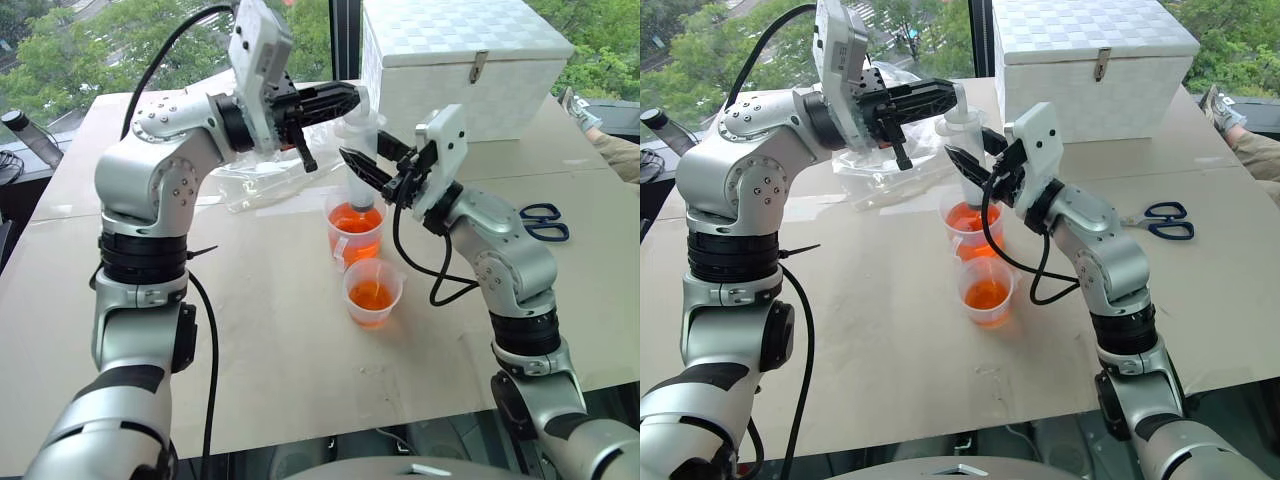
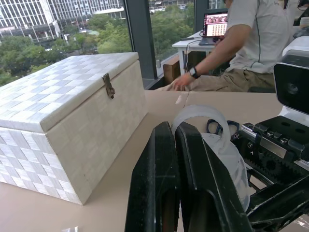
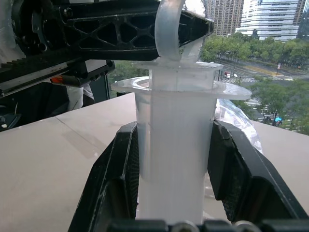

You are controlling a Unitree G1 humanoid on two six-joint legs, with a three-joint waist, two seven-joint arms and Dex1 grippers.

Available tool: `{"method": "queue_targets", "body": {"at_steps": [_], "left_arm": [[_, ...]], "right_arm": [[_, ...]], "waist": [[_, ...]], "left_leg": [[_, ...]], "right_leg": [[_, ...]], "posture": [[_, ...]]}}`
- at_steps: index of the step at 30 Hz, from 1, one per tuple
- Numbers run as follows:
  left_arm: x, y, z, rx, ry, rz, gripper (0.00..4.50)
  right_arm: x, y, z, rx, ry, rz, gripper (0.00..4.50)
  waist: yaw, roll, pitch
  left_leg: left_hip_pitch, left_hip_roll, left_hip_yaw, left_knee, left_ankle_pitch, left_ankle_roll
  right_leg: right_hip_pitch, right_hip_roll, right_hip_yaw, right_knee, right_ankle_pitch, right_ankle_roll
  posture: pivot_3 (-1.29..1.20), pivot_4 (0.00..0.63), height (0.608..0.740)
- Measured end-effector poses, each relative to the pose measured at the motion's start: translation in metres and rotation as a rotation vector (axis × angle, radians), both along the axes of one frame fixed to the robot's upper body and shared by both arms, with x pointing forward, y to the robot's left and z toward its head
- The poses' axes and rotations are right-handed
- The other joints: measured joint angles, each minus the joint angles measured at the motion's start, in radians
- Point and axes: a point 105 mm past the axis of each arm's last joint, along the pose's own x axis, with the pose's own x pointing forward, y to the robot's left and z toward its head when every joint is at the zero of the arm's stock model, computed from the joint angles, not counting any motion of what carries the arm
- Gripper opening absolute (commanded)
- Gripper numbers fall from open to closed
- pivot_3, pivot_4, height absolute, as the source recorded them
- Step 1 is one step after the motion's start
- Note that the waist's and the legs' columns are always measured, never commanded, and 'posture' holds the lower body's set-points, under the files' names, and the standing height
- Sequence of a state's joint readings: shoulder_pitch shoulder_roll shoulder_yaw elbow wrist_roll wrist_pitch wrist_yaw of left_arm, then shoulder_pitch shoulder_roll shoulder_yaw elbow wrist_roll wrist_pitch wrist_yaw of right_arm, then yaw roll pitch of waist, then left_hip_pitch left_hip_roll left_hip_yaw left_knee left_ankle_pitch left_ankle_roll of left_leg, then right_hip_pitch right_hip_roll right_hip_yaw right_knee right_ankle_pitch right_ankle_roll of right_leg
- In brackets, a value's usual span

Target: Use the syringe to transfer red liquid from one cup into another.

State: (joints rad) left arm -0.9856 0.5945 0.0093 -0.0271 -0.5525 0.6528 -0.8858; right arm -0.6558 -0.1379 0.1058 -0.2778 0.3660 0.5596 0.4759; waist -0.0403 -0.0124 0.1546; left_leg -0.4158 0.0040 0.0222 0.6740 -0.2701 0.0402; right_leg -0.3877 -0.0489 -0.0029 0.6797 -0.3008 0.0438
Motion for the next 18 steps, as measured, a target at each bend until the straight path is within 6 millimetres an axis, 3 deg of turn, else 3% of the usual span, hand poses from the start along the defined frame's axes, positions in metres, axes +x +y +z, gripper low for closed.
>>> {"method": "queue_targets", "body": {"at_steps": [18], "left_arm": [[0.0014,-0.0028,0.0046,-0.014,0.002,-0.007,0.04]], "right_arm": [[0.0,-0.0018,-0.0031,0.011,0.0,-0.01,1.58]], "waist": [[0.0,0.0,0.0]], "left_leg": [[0.0,0.0,0.0,0.0,0.0,0.0]], "right_leg": [[0.0,0.0,0.0,0.0,0.0,0.0]], "posture": [[0.0,0.15,0.74]]}}
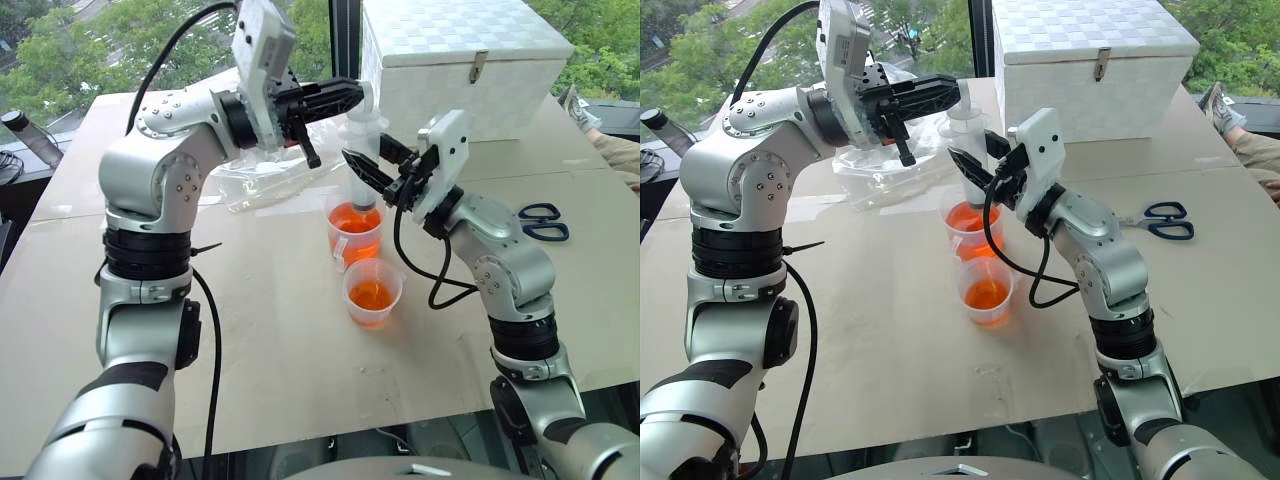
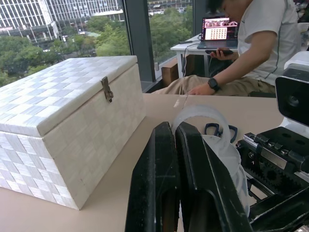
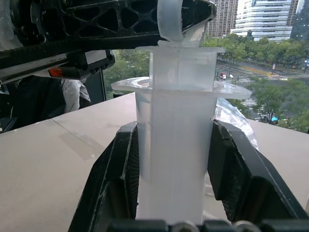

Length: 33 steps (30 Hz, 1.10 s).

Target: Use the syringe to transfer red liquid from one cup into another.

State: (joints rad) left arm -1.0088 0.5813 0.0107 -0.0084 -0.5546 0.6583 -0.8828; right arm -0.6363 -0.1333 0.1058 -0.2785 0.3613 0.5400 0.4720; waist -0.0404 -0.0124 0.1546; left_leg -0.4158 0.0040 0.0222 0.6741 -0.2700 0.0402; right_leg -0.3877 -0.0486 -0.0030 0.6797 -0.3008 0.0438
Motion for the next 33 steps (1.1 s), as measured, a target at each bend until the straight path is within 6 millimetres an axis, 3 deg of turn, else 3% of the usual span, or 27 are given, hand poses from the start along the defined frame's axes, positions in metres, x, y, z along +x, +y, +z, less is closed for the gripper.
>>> {"method": "queue_targets", "body": {"at_steps": [22,25,32,33], "left_arm": [[0.0,0.0,0.005,-0.026,-0.01,0.005,0.04],[0.0,0.001,0.007,-0.036,-0.008,0.005,0.8],[-0.001,0.014,0.015,-0.044,-0.028,0.039,4.0],[-0.001,0.018,0.017,-0.046,-0.035,0.05,4.0]], "right_arm": [[0.0,0.001,-0.003,0.005,0.007,-0.002,1.58],[-0.001,0.004,-0.004,-0.001,0.007,0.01,1.58],[-0.007,0.013,-0.002,-0.004,-0.01,0.057,1.58],[-0.008,0.014,0.0,-0.004,-0.016,0.062,1.58]], "waist": [[0.0,0.0,0.0],[-0.001,0.0,0.0],[-0.001,0.0,0.0],[-0.001,0.0,0.0]], "left_leg": [[0.0,0.0,0.0,0.0,0.0,0.0],[0.0,0.0,0.0,0.0,0.0,0.0],[0.0,0.0,0.0,0.001,0.0,0.0],[0.0,0.0,0.0,0.001,0.0,0.0]], "right_leg": [[0.0,0.0,0.0,0.0,0.0,0.0],[0.0,0.0,0.0,0.0,0.0,0.0],[0.0,0.0,0.0,0.0,0.0,0.0],[0.0,0.0,0.0,0.0,0.0,0.0]], "posture": [[0.0,0.15,0.74],[0.0,0.15,0.74],[0.0,0.15,0.74],[0.0,0.15,0.74]]}}
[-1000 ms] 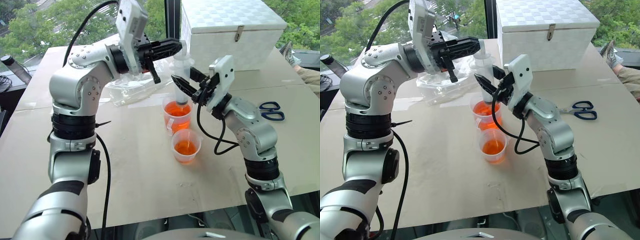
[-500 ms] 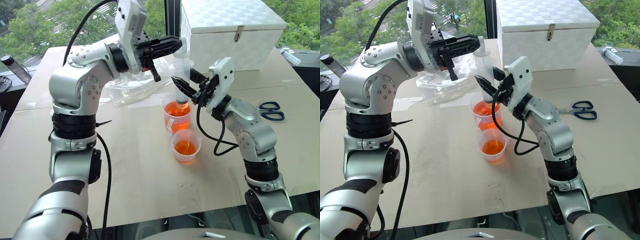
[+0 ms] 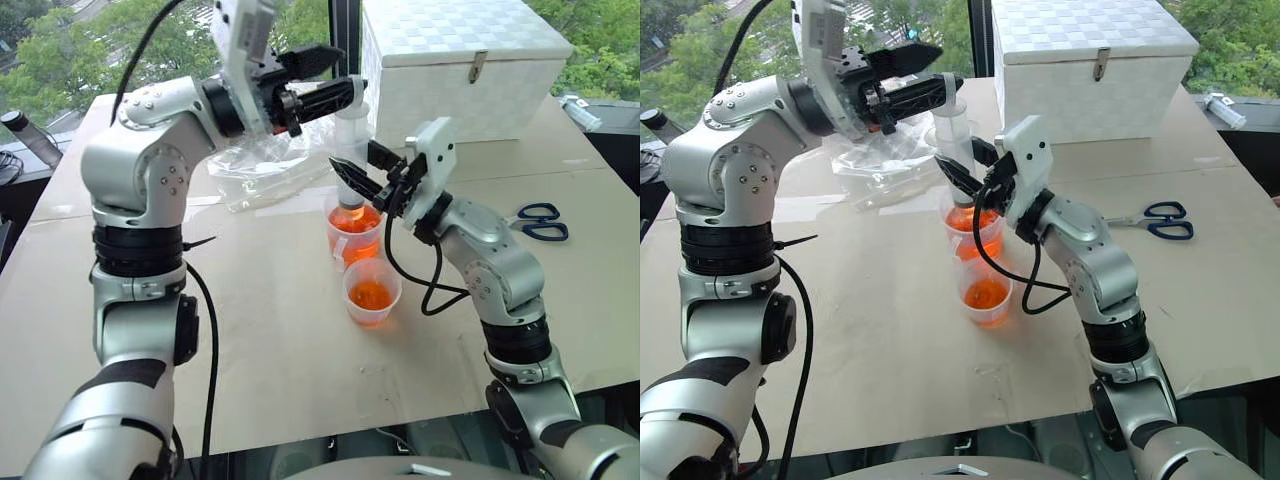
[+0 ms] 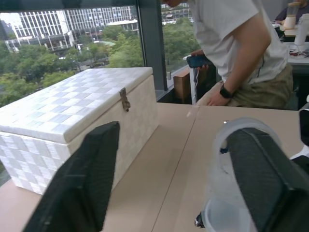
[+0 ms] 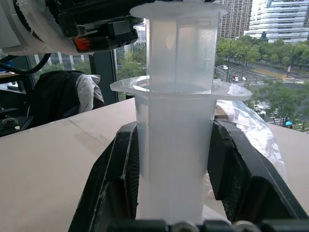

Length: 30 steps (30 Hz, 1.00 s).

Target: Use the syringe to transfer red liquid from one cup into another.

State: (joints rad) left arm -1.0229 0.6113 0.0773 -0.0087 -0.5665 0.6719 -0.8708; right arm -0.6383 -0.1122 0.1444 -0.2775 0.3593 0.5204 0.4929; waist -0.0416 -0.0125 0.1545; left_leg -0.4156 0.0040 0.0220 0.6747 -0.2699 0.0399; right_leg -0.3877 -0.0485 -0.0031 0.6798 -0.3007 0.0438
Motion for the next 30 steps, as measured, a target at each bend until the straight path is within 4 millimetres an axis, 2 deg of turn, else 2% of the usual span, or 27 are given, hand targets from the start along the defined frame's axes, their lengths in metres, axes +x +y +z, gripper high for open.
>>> {"method": "queue_targets", "body": {"at_steps": [7,12,21,30], "left_arm": [[-0.008,0.013,0.013,-0.045,-0.019,-0.001,4.0],[-0.019,0.025,0.022,-0.063,-0.042,-0.004,4.0],[-0.016,0.034,0.002,-0.037,0.016,0.024,4.0],[-0.016,0.035,0.002,-0.044,0.013,0.031,4.0]], "right_arm": [[-0.001,0.003,0.014,0.007,-0.031,0.016,1.58],[0.003,-0.007,0.021,0.016,-0.029,-0.005,1.58],[0.007,-0.019,0.026,0.004,-0.027,-0.028,1.58],[0.005,-0.021,0.025,0.061,0.032,0.017,1.58]], "waist": [[-0.002,0.0,0.0],[-0.001,0.0,0.0],[0.0,0.0,0.0],[0.0,0.0,0.0]], "left_leg": [[0.0,0.0,0.0,0.0,0.0,0.0],[0.0,0.0,-0.001,0.0,0.0,0.0],[0.0,0.0,-0.001,0.001,0.0,0.0],[0.0,0.0,-0.001,0.001,0.0,0.0]], "right_leg": [[0.0,0.0,0.0,0.0,0.0,0.0],[0.0,-0.002,0.0,0.0,0.0,0.0],[0.0,-0.002,0.0,0.0,0.0,0.0],[0.0,-0.002,0.0,0.0,0.0,0.0]], "posture": [[0.0,0.15,0.74],[0.0,0.15,0.74],[0.0,0.15,0.74],[0.0,0.15,0.74]]}}
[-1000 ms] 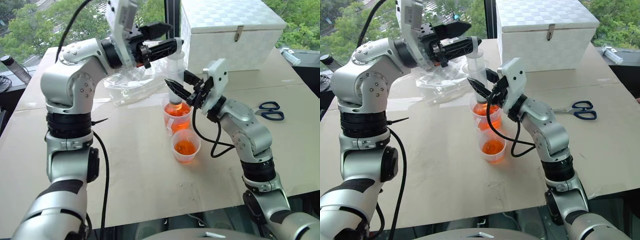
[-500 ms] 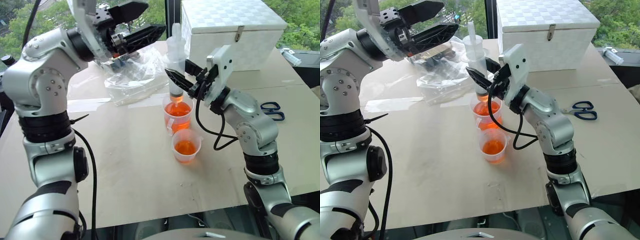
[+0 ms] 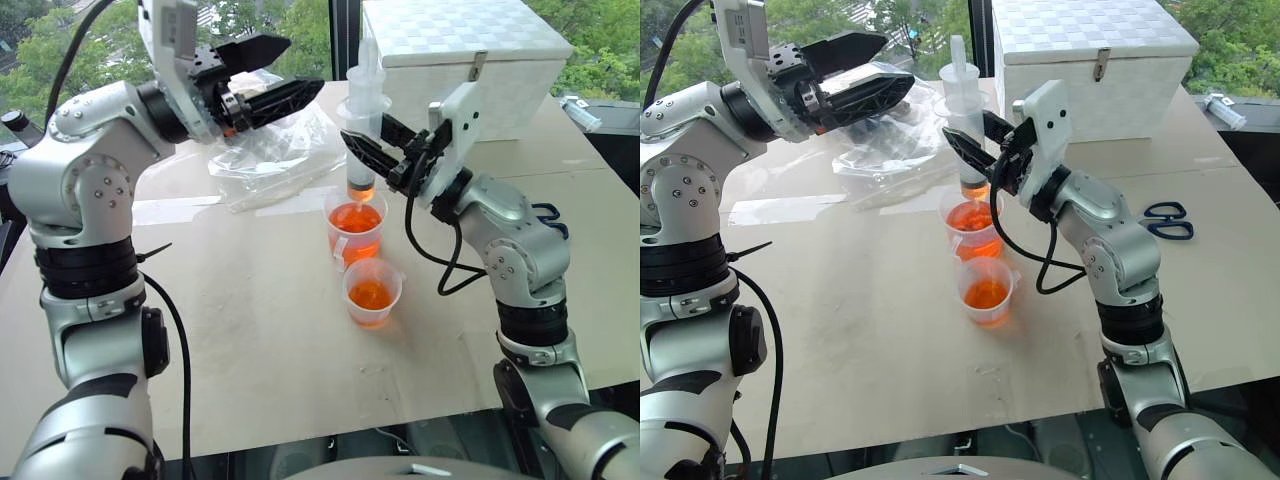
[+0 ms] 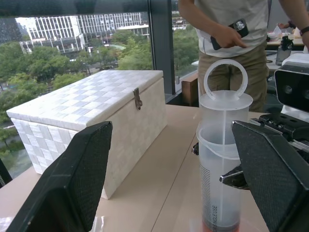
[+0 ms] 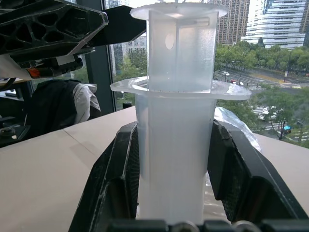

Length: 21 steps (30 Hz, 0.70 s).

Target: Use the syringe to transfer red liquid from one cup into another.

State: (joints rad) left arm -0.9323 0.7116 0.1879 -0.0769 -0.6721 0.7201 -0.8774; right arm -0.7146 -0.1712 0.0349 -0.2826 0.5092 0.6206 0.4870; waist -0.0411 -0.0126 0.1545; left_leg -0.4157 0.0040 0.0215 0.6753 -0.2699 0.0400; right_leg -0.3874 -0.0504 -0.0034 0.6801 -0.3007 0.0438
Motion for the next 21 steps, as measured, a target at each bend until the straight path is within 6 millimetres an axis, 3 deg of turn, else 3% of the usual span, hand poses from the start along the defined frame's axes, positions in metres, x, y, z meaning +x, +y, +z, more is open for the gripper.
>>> {"method": "queue_targets", "body": {"at_steps": [5,10,16,21], "left_arm": [[-0.002,-0.001,0.002,-0.015,0.0,-0.018,4.0],[-0.008,-0.003,0.006,-0.04,0.004,-0.072,4.0],[-0.02,-0.009,0.008,-0.051,0.015,-0.164,4.0],[-0.032,-0.024,0.002,-0.023,0.041,-0.281,4.0]], "right_arm": [[-0.013,-0.017,0.015,0.059,0.005,0.075,1.58],[-0.043,-0.037,0.028,0.043,-0.052,0.203,1.58],[-0.075,-0.041,0.015,-0.019,-0.014,0.353,1.58],[-0.087,-0.033,-0.008,-0.058,0.034,0.419,1.58]], "waist": [[0.003,0.0,0.0],[0.003,0.0,0.0],[0.002,0.0,0.0],[0.005,0.0,0.0]], "left_leg": [[0.0,0.0,0.0,0.0,0.0,0.0],[0.0,0.0,-0.001,0.0,0.0,0.0],[0.0,0.0,-0.001,0.0,0.0,0.0],[0.0,0.0,-0.001,0.001,0.0,0.0]], "right_leg": [[0.0,-0.001,0.0,0.0,0.0,0.0],[0.001,-0.001,0.001,-0.001,0.0,0.0],[0.001,-0.001,0.002,-0.001,0.0,0.0],[0.001,-0.001,0.003,-0.001,0.0,0.0]], "posture": [[0.0,0.15,0.74],[0.0,0.15,0.74],[0.0,0.15,0.74],[0.0,0.15,0.74]]}}
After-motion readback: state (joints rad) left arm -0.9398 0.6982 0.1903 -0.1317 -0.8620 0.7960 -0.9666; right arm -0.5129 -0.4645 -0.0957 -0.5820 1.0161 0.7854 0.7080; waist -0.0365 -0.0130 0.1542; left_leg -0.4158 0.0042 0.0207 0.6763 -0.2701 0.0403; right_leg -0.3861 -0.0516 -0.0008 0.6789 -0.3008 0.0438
